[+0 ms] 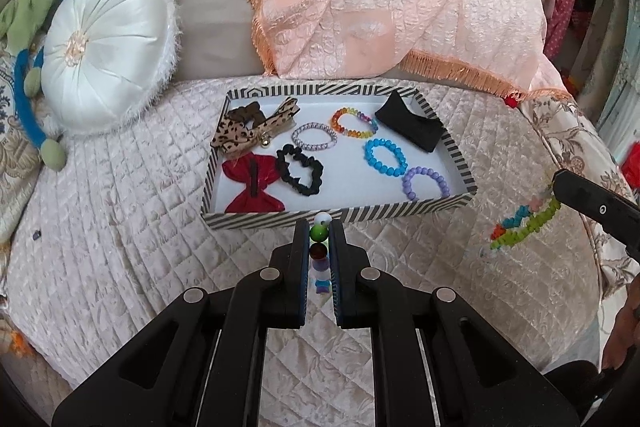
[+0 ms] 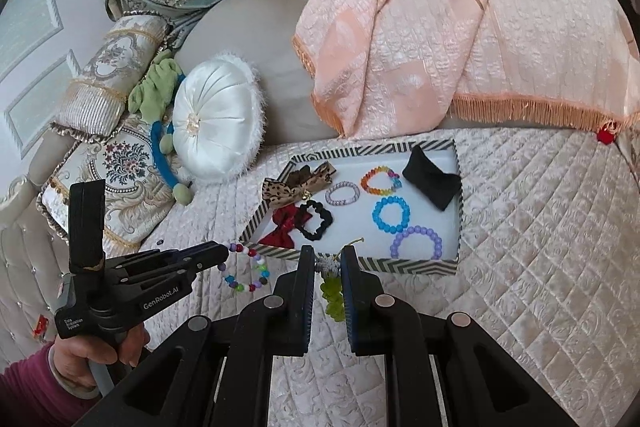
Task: Organize jewelry
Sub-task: 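Carry both bracelets into the tray and open both grippers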
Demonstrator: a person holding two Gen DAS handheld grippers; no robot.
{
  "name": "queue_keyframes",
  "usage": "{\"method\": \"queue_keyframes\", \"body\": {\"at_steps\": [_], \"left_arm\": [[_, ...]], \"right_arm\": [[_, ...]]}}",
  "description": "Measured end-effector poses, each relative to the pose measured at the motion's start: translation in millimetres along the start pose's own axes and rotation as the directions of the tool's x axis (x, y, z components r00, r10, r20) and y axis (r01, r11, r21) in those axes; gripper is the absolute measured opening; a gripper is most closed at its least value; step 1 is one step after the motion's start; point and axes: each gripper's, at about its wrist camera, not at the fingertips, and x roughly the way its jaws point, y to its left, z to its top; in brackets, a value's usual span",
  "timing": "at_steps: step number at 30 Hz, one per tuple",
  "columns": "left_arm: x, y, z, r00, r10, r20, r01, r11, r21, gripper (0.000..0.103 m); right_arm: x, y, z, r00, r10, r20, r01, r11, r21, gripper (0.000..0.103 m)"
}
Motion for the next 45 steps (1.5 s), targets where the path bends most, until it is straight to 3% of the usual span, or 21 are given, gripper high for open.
{"method": "queue_keyframes", "body": {"at_steps": [18, 32, 45], "left_arm": [[13.8, -9.0, 38.3, 0.999, 0.029, 0.028, -0.030, 0.999, 0.037, 0.008], [56.9, -36.6, 61.3, 1.000, 0.018, -0.002, -0.018, 0.998, 0.067, 0.008], [106.9, -44.3, 61.1, 0.998, 0.000, -0.066, 0.004, 0.999, 0.051, 0.008]], "right_arm": [[15.3, -7.5, 24.8, 1.000, -0.010, -0.005, 0.010, 1.000, -0.012, 0.012], [45.6, -25.8, 45.5, 1.000, -0.010, -0.024, 0.010, 1.000, 0.000, 0.012], [83.8, -36.3, 49.2, 0.997, -0.005, -0.074, 0.005, 1.000, 0.002, 0.012]]}}
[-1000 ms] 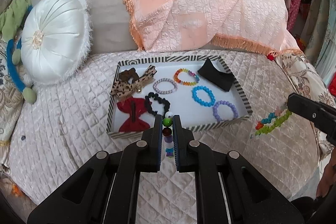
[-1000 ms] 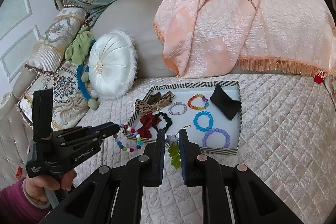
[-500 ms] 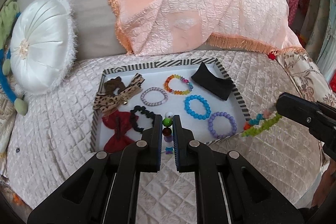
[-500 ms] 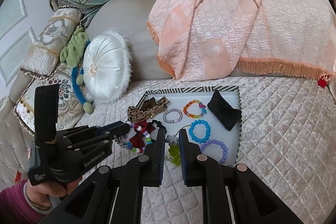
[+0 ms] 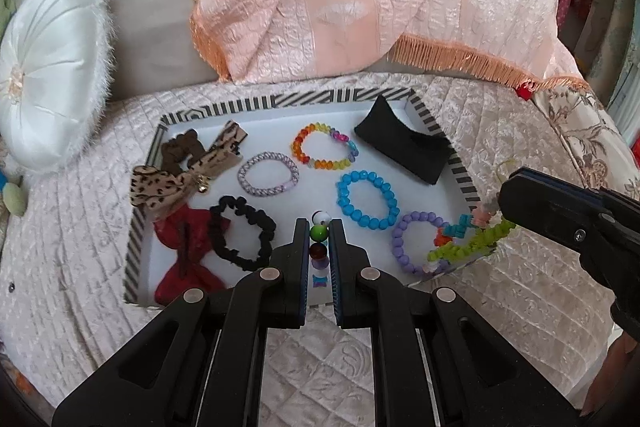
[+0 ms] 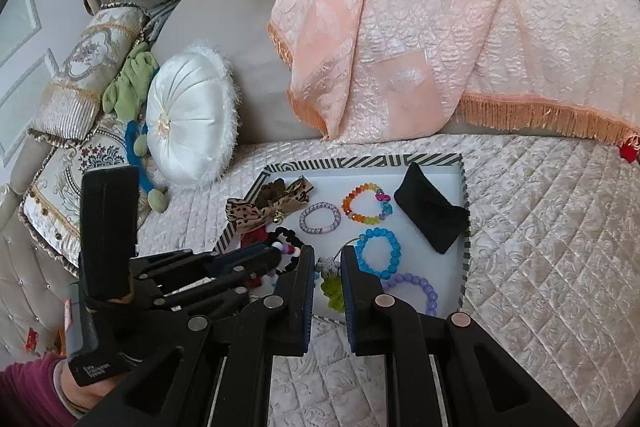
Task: Organize jewelry
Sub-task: 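Carry both bracelets into the tray and open both grippers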
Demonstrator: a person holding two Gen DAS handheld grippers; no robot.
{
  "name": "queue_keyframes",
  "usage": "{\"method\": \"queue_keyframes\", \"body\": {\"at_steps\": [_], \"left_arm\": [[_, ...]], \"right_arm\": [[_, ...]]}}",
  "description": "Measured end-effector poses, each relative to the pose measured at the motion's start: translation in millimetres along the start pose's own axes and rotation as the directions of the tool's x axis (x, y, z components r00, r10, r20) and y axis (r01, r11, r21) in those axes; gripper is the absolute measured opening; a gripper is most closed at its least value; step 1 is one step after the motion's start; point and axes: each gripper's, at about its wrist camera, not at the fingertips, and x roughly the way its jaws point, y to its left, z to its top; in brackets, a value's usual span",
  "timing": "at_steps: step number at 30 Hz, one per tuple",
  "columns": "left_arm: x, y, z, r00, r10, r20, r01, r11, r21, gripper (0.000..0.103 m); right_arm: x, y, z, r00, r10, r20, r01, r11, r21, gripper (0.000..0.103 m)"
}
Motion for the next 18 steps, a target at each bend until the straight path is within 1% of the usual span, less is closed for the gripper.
{"method": "queue_keyframes", "body": {"at_steps": [9, 18], "left_arm": [[36.1, 20.7, -4.2, 0.998, 0.015, -0.059, -0.018, 0.999, -0.049, 0.008], [51.7, 43.0, -1.4, 0.997, 0.040, -0.072, -0.046, 0.995, -0.085, 0.008]], "right_arm": [[37.0, -6.1, 3.7, 0.998, 0.006, -0.060, -0.006, 1.000, 0.001, 0.012], [88.9, -9.9, 17.2, 0.993, -0.004, -0.116, 0.004, 1.000, -0.002, 0.012]]}}
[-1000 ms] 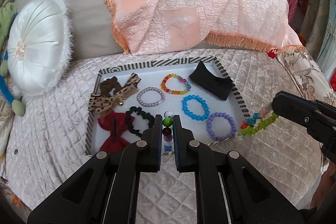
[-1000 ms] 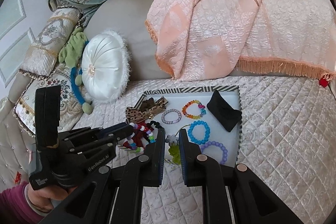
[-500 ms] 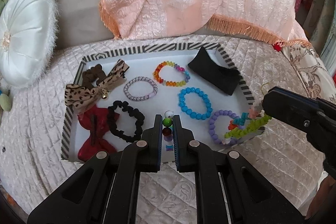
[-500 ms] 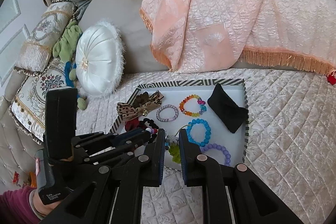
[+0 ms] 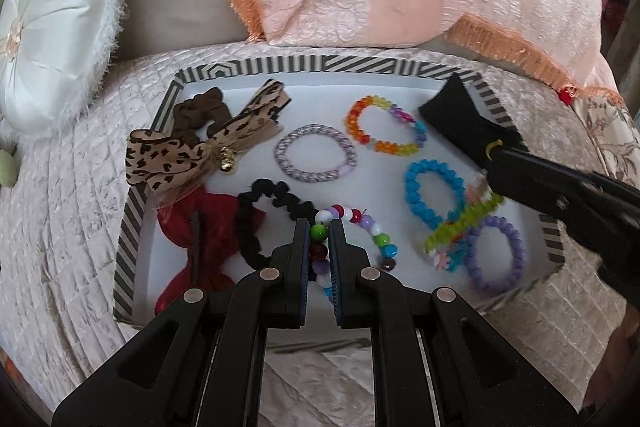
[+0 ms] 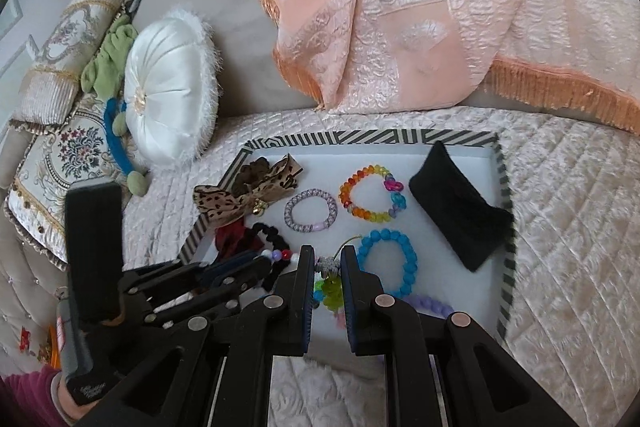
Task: Organize jewelry
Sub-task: 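Carry both bracelets into the tray and open both grippers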
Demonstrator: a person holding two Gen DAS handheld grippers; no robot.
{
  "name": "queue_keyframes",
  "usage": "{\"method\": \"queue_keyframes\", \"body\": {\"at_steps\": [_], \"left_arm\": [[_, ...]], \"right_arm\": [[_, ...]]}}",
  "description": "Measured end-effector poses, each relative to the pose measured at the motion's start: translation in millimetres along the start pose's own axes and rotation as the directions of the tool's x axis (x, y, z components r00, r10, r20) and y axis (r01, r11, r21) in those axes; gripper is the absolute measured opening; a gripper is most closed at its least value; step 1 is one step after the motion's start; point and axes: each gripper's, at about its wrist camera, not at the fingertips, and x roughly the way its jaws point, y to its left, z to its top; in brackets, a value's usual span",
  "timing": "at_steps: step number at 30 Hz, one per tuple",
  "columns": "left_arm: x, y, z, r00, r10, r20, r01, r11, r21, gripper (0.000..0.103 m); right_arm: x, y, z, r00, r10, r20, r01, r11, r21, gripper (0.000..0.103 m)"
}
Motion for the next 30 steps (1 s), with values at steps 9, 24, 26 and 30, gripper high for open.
{"method": "queue_keyframes", "body": {"at_steps": [9, 24, 26, 30], "left_arm": [[12.0, 14.0, 2.7, 1.000, 0.001, -0.006, -0.001, 1.000, -0.012, 0.008], [25.0, 11.8, 4.4, 1.000, 0.010, -0.012, -0.010, 1.000, -0.002, 0.008], [25.7, 12.2, 5.1, 1.000, 0.010, -0.009, -0.010, 1.000, -0.006, 0.008], [25.5, 11.7, 4.2, 1.000, 0.012, -0.008, -0.012, 1.000, -0.003, 0.010]], "right_arm": [[44.1, -11.3, 24.0, 0.998, -0.040, -0.044, 0.041, 0.999, 0.022, 0.012], [88.4, -34.4, 29.6, 0.991, -0.095, -0.098, 0.103, 0.992, 0.075, 0.012], [87.5, -36.5, 28.8, 0.992, -0.087, -0.094, 0.096, 0.992, 0.086, 0.013], [74.9, -35.8, 25.3, 0.995, -0.077, -0.067, 0.082, 0.993, 0.088, 0.038]]}}
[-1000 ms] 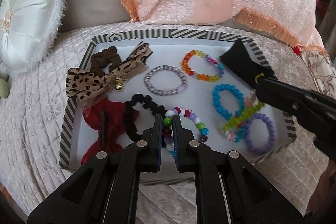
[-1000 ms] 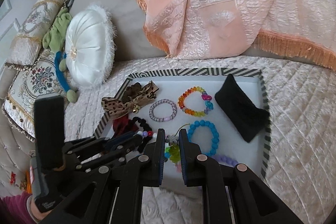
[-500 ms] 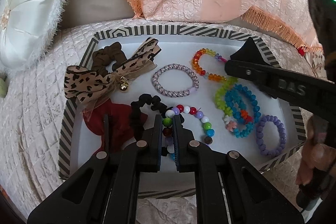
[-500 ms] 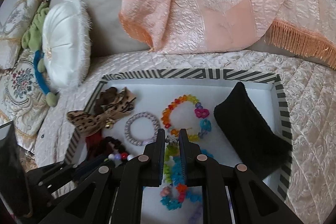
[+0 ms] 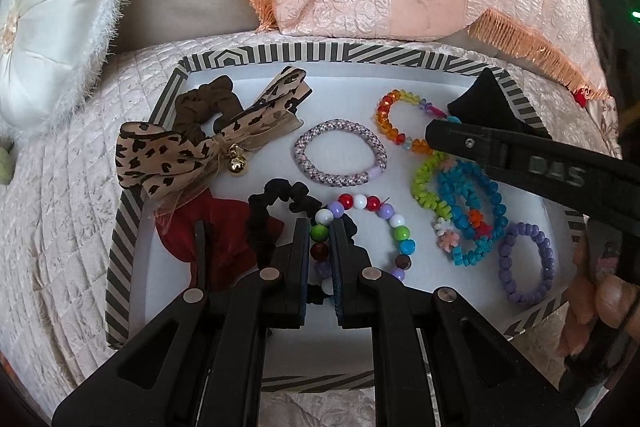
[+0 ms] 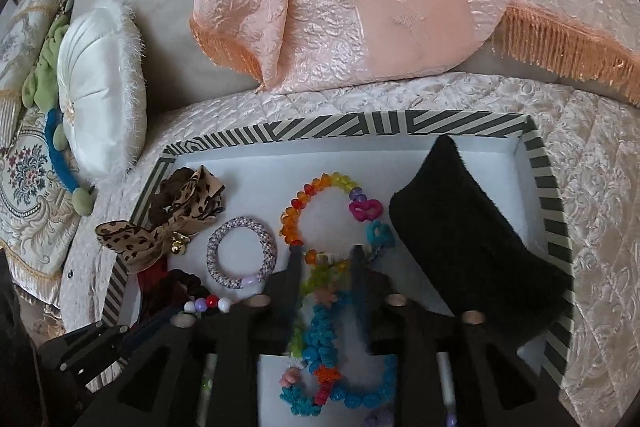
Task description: Organize jewelry
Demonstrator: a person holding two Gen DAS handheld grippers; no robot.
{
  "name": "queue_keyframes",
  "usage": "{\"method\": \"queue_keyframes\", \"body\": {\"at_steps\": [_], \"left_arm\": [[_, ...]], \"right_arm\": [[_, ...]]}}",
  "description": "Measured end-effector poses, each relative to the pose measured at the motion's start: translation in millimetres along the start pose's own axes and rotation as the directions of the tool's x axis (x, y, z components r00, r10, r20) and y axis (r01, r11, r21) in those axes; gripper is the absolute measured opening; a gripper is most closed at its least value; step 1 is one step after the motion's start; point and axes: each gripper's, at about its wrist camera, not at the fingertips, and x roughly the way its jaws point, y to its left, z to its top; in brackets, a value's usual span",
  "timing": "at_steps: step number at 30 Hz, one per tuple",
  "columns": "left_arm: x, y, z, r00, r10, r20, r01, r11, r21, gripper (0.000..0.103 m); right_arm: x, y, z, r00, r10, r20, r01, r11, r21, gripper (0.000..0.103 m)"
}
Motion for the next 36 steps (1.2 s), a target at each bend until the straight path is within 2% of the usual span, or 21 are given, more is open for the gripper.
{"method": "queue_keyframes", "body": {"at_steps": [1, 3, 5, 11, 15, 23, 26, 28, 32, 36], "left_arm": [[-0.6, -0.2, -0.1, 1.000, 0.003, 0.001, -0.003, 1.000, 0.002, 0.013], [-3.6, -0.8, -1.4, 1.000, 0.003, 0.004, -0.003, 1.000, 0.001, 0.036], [-10.3, -0.2, -2.6, 1.000, -0.013, 0.018, 0.014, 1.000, -0.007, 0.046], [-34.2, 2.2, -9.6, 0.999, 0.000, 0.040, 0.001, 1.000, -0.011, 0.047], [-56.8, 3.7, -19.9, 0.998, 0.018, 0.066, -0.017, 1.000, -0.014, 0.047], [-111.0, 9.9, -42.5, 0.982, 0.071, 0.177, -0.067, 0.997, -0.028, 0.047], [-125.8, 12.6, -49.7, 0.972, 0.091, 0.216, -0.085, 0.996, -0.035, 0.047], [-133.4, 15.0, -52.2, 0.968, 0.090, 0.232, -0.082, 0.996, -0.045, 0.047], [-138.0, 18.2, -54.9, 0.962, 0.098, 0.256, -0.087, 0.995, -0.055, 0.047], [-138.3, 21.7, -53.8, 0.961, 0.095, 0.258, -0.080, 0.994, -0.069, 0.047]], "right_arm": [[-3.4, 0.9, -1.3, 1.000, 0.003, 0.006, -0.003, 1.000, 0.000, 0.039], [-14.1, 1.1, -4.7, 1.000, 0.006, 0.020, -0.006, 1.000, -0.002, 0.039], [-24.9, 1.1, -8.9, 0.999, 0.013, 0.036, -0.013, 1.000, 0.003, 0.039], [-66.9, 7.7, -28.0, 0.995, -0.007, 0.103, 0.008, 1.000, -0.007, 0.041], [-90.8, 12.9, -41.1, 0.988, -0.064, 0.139, 0.065, 0.998, -0.003, 0.041], [-127.8, 32.2, -73.2, 0.976, -0.114, 0.186, 0.119, 0.993, -0.019, 0.043], [-138.8, 43.6, -82.2, 0.972, -0.116, 0.206, 0.124, 0.992, -0.028, 0.049], [-145.1, 51.1, -87.9, 0.967, -0.115, 0.225, 0.127, 0.991, -0.037, 0.059], [-152.9, 65.1, -94.5, 0.954, -0.137, 0.268, 0.162, 0.984, -0.074, 0.060], [-150.2, 69.0, -95.6, 0.950, -0.133, 0.282, 0.164, 0.983, -0.088, 0.060]]}}
